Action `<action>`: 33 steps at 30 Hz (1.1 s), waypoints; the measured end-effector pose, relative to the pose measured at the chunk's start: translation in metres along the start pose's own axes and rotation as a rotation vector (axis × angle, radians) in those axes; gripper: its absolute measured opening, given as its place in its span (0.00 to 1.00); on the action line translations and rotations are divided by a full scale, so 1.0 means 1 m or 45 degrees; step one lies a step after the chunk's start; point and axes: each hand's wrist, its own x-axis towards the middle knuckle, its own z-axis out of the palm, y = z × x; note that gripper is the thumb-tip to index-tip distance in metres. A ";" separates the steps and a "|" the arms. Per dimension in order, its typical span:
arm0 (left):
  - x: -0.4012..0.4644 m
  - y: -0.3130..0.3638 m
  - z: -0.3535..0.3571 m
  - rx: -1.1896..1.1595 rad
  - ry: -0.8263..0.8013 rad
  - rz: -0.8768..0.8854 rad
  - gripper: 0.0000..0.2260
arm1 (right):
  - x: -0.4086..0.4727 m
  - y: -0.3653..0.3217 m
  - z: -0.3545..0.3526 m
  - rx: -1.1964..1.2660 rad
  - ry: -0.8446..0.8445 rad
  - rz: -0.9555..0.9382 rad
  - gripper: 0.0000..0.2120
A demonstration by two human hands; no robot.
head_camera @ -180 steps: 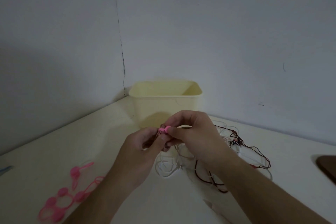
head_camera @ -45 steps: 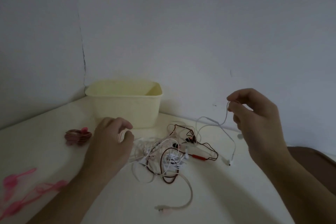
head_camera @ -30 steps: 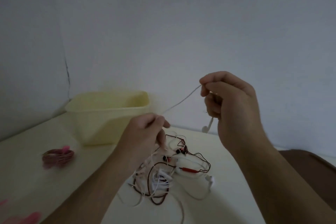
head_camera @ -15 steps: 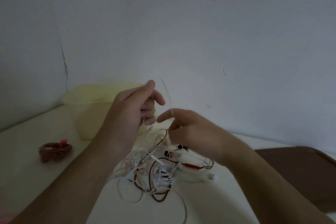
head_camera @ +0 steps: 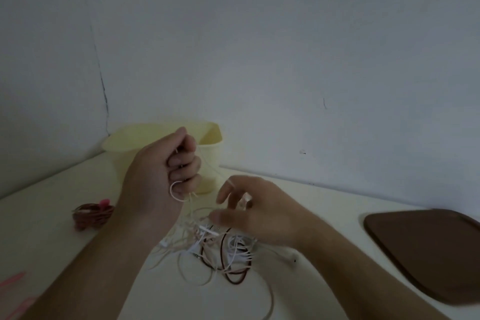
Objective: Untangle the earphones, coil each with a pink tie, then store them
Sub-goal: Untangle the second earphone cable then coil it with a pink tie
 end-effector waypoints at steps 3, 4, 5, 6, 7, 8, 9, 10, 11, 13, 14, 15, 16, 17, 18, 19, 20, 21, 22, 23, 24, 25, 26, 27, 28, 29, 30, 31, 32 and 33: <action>-0.001 0.000 0.004 -0.241 -0.020 -0.013 0.15 | 0.002 0.003 0.024 -0.237 0.015 -0.010 0.14; -0.002 0.000 0.004 -0.271 -0.020 -0.013 0.14 | 0.004 0.004 0.027 -0.272 0.037 -0.033 0.10; -0.002 0.000 0.003 -0.285 -0.017 -0.012 0.13 | 0.006 0.006 0.027 -0.286 0.032 -0.052 0.08; -0.002 0.000 0.000 -0.277 -0.005 -0.007 0.12 | 0.007 0.007 0.025 -0.273 0.016 -0.068 0.06; -0.001 -0.001 -0.003 -0.237 0.014 -0.001 0.11 | 0.010 0.008 0.022 -0.250 0.022 -0.071 0.05; 0.002 -0.001 -0.006 -0.149 0.050 0.009 0.11 | 0.011 0.009 0.016 -0.221 0.066 -0.071 0.06; 0.005 -0.002 -0.010 -0.012 0.108 0.026 0.11 | 0.012 0.009 0.008 -0.169 0.140 -0.068 0.07; 0.008 -0.005 -0.014 0.138 0.183 0.049 0.11 | 0.012 0.009 -0.002 -0.070 0.232 -0.066 0.08; 0.011 -0.008 -0.016 0.250 0.262 0.066 0.11 | 0.010 0.007 -0.013 0.074 0.322 -0.061 0.09; 0.013 -0.017 -0.020 0.280 0.376 0.038 0.11 | 0.006 0.003 -0.034 0.374 0.463 -0.052 0.11; 0.012 -0.021 -0.019 0.236 0.386 0.020 0.10 | 0.004 0.001 -0.043 0.479 0.515 -0.058 0.12; 0.010 -0.025 -0.017 0.195 0.363 0.005 0.09 | 0.002 -0.001 -0.050 0.562 0.559 -0.075 0.13; 0.009 -0.028 -0.016 0.173 0.319 -0.013 0.09 | 0.000 -0.004 -0.055 0.632 0.591 -0.098 0.14; 0.008 -0.031 -0.014 0.162 0.269 -0.039 0.09 | -0.001 -0.006 -0.058 0.699 0.616 -0.128 0.14; 0.006 -0.033 -0.012 0.160 0.218 -0.058 0.09 | -0.002 -0.009 -0.062 0.771 0.634 -0.168 0.13; 0.004 -0.035 -0.009 0.196 0.169 -0.065 0.09 | -0.004 -0.012 -0.065 0.849 0.647 -0.219 0.13; 0.002 -0.037 -0.007 0.276 0.121 -0.052 0.10 | -0.007 -0.015 -0.069 0.927 0.650 -0.273 0.12; -0.001 -0.038 -0.004 0.386 0.056 -0.027 0.12 | -0.009 -0.019 -0.072 0.991 0.647 -0.328 0.12; -0.006 -0.040 -0.001 0.502 -0.031 0.002 0.14 | -0.012 -0.022 -0.075 1.043 0.639 -0.379 0.11; -0.011 -0.040 0.004 0.597 -0.126 0.025 0.17 | -0.014 -0.025 -0.076 1.079 0.620 -0.423 0.11; -0.015 -0.040 0.009 0.657 -0.227 0.032 0.19 | -0.016 -0.028 -0.076 1.103 0.590 -0.457 0.10; -0.019 -0.040 0.013 0.696 -0.323 0.017 0.20 | -0.016 -0.030 -0.075 1.114 0.553 -0.478 0.10; -0.021 -0.041 0.016 0.717 -0.396 -0.002 0.20 | -0.017 -0.031 -0.073 1.103 0.515 -0.483 0.10; -0.022 -0.042 0.019 0.735 -0.420 -0.006 0.18 | -0.016 -0.032 -0.070 1.074 0.486 -0.473 0.10; -0.023 -0.044 0.021 0.749 -0.398 0.002 0.16 | -0.015 -0.031 -0.067 1.041 0.465 -0.455 0.10; -0.023 -0.045 0.023 0.759 -0.333 0.021 0.14 | -0.014 -0.030 -0.065 1.016 0.447 -0.432 0.10; -0.023 -0.047 0.024 0.764 -0.240 0.042 0.13 | -0.014 -0.030 -0.063 1.008 0.428 -0.411 0.10; -0.021 -0.048 0.024 0.744 -0.158 0.062 0.15 | -0.014 -0.029 -0.062 1.012 0.407 -0.396 0.11; -0.020 -0.048 0.022 0.660 -0.091 0.068 0.17 | -0.014 -0.029 -0.061 1.022 0.388 -0.387 0.11; -0.017 -0.046 0.019 0.527 -0.058 0.047 0.20 | -0.014 -0.029 -0.061 1.029 0.371 -0.380 0.11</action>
